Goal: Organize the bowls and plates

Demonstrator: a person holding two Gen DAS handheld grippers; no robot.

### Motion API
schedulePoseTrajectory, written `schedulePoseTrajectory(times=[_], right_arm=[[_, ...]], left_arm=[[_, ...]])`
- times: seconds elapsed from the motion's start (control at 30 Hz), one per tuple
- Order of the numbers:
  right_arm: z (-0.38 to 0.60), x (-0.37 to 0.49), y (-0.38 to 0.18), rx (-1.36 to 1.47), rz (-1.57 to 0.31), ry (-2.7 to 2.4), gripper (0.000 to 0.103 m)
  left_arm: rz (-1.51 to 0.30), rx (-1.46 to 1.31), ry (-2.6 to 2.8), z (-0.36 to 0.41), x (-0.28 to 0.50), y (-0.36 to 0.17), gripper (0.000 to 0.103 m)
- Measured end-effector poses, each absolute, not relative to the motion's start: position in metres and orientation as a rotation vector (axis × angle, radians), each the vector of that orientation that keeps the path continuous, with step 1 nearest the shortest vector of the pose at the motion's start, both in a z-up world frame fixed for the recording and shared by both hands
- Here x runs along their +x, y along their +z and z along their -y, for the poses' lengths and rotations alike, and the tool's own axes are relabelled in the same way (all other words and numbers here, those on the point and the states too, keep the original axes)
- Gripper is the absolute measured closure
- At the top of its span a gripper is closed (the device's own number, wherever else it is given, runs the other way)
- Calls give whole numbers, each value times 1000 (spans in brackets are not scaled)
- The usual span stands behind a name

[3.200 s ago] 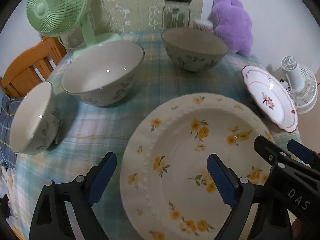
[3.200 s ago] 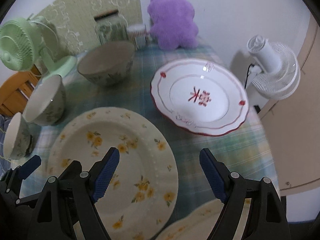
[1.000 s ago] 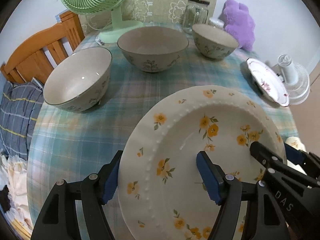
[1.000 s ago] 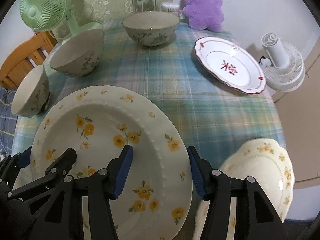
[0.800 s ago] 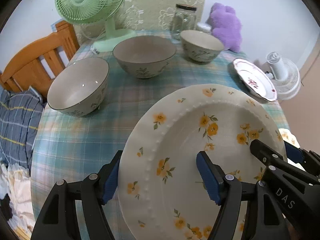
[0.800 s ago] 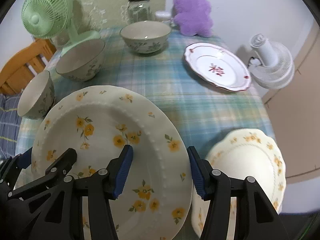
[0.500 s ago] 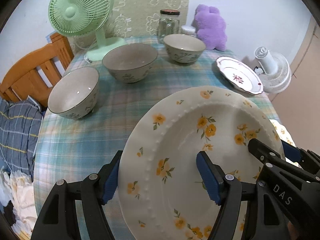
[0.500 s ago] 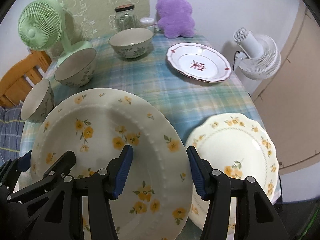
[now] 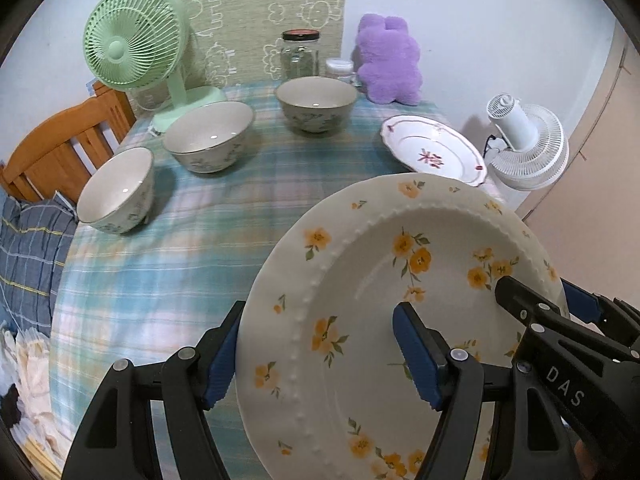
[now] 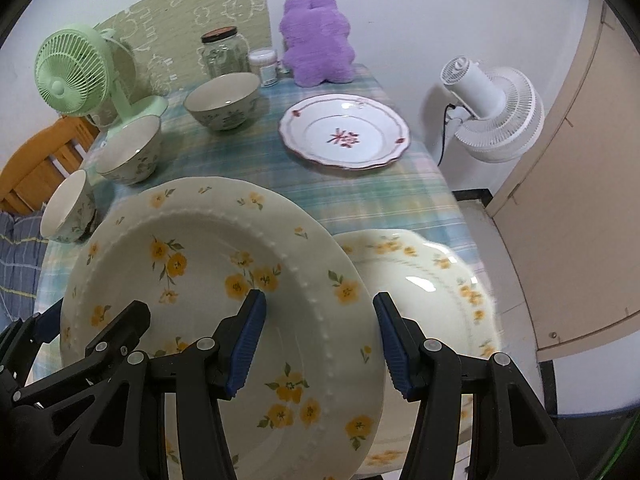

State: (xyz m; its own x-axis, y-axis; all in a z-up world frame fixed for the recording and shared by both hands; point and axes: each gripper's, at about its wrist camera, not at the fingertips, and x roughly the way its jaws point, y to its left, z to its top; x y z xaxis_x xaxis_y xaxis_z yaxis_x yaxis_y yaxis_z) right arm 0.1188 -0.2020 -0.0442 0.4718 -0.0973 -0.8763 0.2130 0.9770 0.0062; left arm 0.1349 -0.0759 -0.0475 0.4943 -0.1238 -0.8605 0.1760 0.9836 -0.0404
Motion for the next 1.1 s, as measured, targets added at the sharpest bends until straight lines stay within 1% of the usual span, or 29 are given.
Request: schedulePoseTrajectory(times=[0.33,0.6,1.1], right_arm=[[260,109,-47,111,-1078,-204,44],[301,105,-63,110,-1110,-222,44],[341,111,-98,79,-1192,-211,44]], left_arm=[[-1062,49,-199,132,128,-55,30],[-1104,38,-216,170,125,-76,30],[-1190,41,-192,210,124,-113,30]])
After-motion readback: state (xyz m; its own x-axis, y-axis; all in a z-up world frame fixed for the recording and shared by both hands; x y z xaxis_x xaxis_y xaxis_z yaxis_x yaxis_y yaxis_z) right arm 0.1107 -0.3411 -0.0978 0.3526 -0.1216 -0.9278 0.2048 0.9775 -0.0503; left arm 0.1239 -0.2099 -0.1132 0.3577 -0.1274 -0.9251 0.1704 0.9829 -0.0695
